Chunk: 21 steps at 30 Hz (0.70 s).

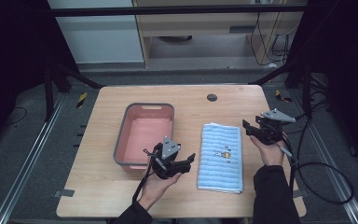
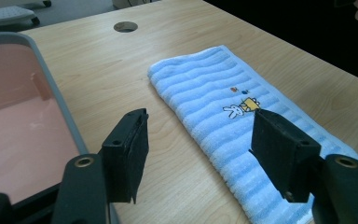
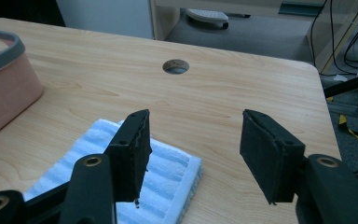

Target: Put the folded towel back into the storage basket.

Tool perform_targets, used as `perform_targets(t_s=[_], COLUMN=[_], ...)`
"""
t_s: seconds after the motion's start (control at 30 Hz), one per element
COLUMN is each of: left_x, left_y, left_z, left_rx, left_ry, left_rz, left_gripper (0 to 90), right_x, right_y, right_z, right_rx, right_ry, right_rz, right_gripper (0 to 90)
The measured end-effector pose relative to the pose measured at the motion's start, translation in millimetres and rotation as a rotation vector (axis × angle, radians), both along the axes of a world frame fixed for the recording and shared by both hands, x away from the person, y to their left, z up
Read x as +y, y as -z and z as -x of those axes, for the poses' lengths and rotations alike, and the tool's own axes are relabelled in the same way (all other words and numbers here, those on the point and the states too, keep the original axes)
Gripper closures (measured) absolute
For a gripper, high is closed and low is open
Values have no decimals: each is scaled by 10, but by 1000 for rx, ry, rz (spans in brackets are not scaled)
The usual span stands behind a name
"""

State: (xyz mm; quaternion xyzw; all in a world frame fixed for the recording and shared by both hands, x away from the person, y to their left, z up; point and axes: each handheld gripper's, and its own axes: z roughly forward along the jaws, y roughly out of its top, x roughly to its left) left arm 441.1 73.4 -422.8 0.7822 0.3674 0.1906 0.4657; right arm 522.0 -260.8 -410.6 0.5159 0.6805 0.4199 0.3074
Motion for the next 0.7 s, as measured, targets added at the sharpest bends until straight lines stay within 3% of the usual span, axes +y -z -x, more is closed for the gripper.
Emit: perform_targets(t_s=[0.33, 0.7], left_x=[-92, -217], left_y=[186, 384], left_z=[-40, -41], left_rx=[37, 68], left_ry=[15, 39], left_rz=[-2, -38], left_gripper=[398, 431], right_x=[21, 61], right_y=[152, 307], right_z=[-130, -245], right_rx=[25, 69], right_ry=[3, -8], right_rz=[6, 26], right_gripper=[439, 458])
